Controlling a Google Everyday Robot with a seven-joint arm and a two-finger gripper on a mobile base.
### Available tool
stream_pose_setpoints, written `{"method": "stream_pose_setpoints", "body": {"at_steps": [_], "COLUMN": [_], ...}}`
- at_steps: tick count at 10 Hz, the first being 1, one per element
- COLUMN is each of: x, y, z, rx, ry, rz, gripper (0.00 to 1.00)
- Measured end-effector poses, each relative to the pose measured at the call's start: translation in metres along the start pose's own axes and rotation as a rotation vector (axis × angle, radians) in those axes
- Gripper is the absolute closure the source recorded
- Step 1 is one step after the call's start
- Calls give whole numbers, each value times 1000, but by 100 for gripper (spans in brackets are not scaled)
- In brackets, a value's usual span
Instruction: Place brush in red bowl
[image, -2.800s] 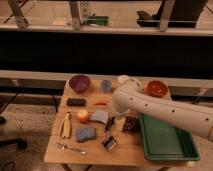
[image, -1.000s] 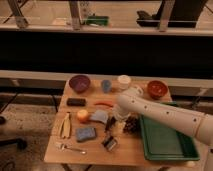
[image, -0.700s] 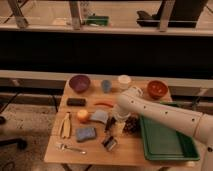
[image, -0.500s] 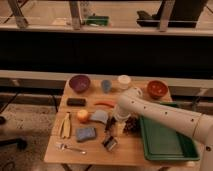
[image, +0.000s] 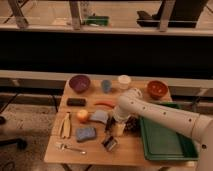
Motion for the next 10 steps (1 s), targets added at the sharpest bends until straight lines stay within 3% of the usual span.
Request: {"method": "stream_pose_setpoints", "body": {"at_steps": [7,8,10], "x": [1,2,1], "y": [-5,-5,-6], "z": [-4,-5,-8], "rx": [1,5,14], "ry": [3,2,-1], "rz": [-1,2,1], "gripper": [92,98,100]}}
